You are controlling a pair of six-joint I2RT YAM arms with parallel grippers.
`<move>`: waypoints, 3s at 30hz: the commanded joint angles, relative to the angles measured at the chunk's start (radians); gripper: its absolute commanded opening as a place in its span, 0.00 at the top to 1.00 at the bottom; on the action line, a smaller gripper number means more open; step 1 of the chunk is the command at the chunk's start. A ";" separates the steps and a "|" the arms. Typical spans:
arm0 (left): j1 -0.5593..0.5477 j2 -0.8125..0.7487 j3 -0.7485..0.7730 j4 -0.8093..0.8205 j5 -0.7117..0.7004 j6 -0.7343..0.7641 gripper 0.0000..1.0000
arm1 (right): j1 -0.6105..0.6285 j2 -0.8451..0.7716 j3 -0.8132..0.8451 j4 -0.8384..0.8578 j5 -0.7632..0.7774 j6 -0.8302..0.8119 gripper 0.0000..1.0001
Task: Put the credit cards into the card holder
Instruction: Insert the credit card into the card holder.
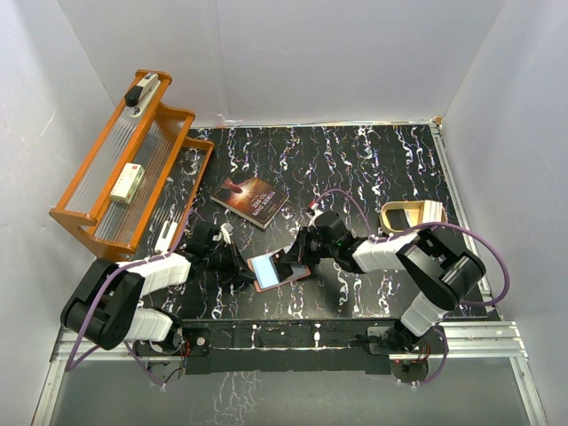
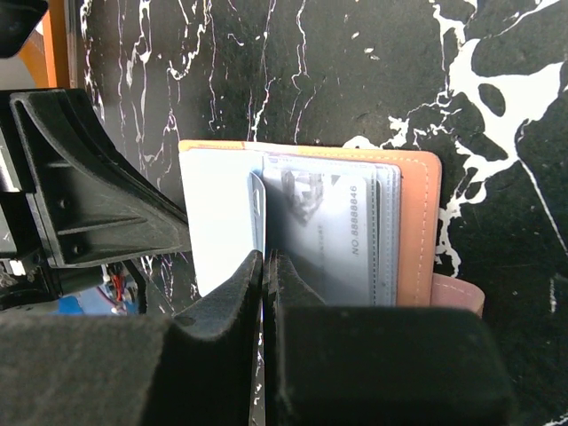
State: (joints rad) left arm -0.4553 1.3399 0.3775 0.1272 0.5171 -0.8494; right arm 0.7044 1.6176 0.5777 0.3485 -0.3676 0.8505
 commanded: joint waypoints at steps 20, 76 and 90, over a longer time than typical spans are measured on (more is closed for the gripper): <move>-0.008 -0.018 -0.028 -0.050 -0.034 0.012 1.00 | 0.028 -0.090 0.069 -0.265 0.168 -0.098 0.73; -0.008 -0.103 0.049 -0.204 -0.158 0.045 1.00 | 0.211 0.017 0.168 -0.247 0.200 -0.095 0.87; -0.006 -0.124 0.112 -0.276 -0.190 0.063 0.89 | 0.224 -0.027 0.247 -0.402 0.334 -0.122 0.86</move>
State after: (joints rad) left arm -0.4603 1.2461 0.4446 -0.1040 0.3496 -0.8036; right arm 0.9237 1.6295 0.7723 -0.0013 -0.1181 0.7563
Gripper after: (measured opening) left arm 0.082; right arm 0.157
